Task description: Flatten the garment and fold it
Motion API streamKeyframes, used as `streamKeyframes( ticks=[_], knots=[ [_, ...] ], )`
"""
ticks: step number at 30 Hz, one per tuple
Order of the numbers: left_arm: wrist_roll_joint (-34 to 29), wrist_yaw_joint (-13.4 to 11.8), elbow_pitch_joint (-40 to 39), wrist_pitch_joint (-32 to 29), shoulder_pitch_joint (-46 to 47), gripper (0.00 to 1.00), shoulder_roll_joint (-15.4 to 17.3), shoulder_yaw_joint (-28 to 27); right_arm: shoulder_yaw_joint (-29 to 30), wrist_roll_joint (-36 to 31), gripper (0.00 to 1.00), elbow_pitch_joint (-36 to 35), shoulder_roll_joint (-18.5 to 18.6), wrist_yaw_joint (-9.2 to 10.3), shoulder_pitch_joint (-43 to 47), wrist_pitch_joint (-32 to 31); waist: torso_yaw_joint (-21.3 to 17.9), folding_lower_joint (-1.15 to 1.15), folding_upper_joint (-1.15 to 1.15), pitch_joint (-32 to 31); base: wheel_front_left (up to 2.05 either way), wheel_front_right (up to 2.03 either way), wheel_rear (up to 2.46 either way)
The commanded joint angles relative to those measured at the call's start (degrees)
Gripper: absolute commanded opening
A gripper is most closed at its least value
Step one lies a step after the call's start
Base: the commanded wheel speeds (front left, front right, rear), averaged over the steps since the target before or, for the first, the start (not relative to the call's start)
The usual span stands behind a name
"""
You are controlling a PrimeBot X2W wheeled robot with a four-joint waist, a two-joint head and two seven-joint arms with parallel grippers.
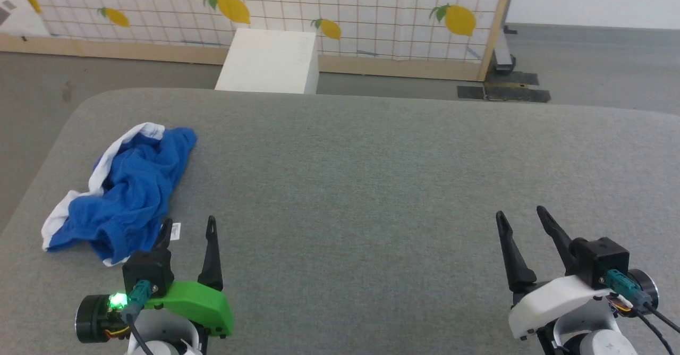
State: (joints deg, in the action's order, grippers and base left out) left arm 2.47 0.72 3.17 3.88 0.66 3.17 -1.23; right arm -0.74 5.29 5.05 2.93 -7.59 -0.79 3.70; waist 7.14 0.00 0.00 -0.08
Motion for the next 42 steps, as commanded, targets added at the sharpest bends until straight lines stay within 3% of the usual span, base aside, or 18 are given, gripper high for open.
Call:
streamKeyframes(
  ticks=[1,19,42],
  knots=[
    [0.56,0.26,0.31,0.65,-0.13,1.0,-0.08,-0.27,-0.12,0.78,1.0,0.52,-0.02,0.03,0.35,0.78,1.57,0.0,0.0,-0.1,0.0,0.0,0.0],
    [1.37,0.32,1.57,2.9,-1.03,1.0,-0.12,-1.74,-1.26,3.87,1.0,3.28,-0.02,0.04,0.47,3.03,9.47,0.0,0.0,-0.84,0.0,0.0,0.0],
    [2.53,0.45,3.2,5.61,-1.72,1.0,-0.18,-2.95,-2.06,6.14,1.0,6.5,-0.03,0.06,0.62,5.76,15.51,0.0,0.0,-1.58,0.0,0.0,0.0]
  ],
)
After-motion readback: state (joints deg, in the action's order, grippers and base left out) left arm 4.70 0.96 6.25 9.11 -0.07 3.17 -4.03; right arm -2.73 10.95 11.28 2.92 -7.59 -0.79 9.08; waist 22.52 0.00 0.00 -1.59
